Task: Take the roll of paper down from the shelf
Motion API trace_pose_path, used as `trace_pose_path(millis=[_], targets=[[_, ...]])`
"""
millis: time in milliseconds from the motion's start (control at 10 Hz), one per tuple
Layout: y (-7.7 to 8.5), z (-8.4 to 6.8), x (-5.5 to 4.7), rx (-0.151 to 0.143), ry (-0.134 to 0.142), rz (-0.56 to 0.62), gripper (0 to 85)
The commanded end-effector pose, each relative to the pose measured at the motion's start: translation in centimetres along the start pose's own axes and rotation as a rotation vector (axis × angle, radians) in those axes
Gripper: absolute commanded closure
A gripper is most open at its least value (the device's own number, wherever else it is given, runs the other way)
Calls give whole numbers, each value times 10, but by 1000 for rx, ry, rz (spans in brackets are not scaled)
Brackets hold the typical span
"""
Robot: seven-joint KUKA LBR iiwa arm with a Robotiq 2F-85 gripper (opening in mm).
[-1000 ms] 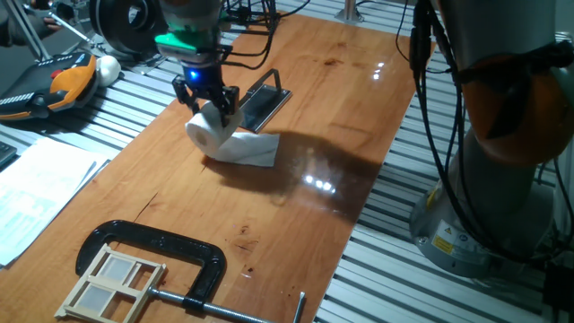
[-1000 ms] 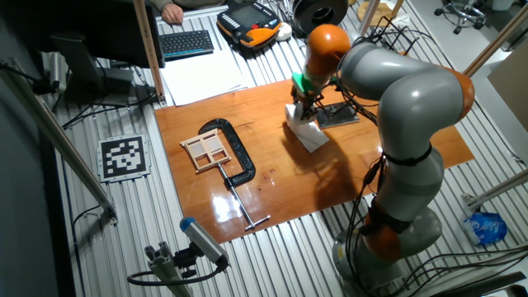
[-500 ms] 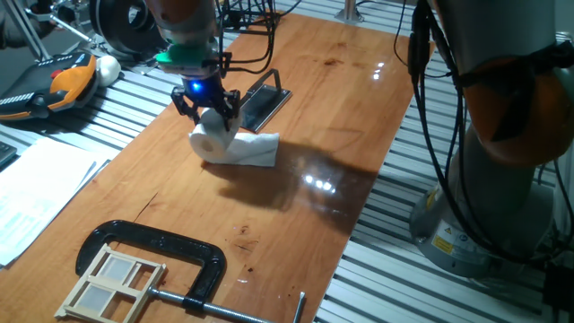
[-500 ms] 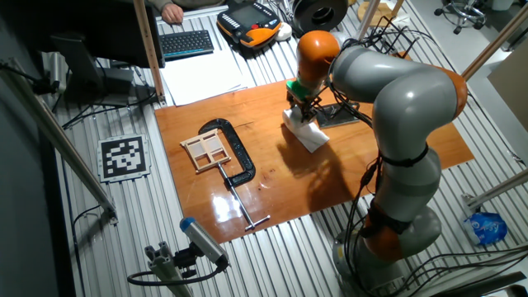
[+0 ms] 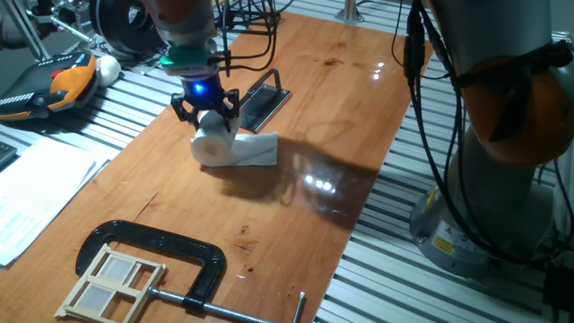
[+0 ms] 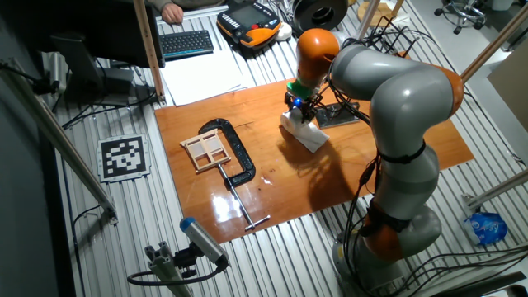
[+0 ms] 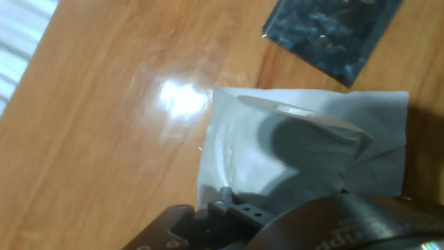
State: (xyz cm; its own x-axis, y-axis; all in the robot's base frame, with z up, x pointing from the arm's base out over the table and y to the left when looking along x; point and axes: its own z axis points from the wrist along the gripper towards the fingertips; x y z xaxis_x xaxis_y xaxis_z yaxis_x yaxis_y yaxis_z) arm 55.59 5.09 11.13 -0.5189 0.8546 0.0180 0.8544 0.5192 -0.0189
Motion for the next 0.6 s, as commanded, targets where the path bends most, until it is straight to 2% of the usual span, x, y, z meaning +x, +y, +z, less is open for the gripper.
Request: trace_pose_path(millis=[0,100,200,500], targets=[[1,2,0,9,-12,-458,850],[2,5,-1,22,-28,-475,680],[2,8,-1,17,-30,-469,510],[3,13,-2,11,-45,-453,510]])
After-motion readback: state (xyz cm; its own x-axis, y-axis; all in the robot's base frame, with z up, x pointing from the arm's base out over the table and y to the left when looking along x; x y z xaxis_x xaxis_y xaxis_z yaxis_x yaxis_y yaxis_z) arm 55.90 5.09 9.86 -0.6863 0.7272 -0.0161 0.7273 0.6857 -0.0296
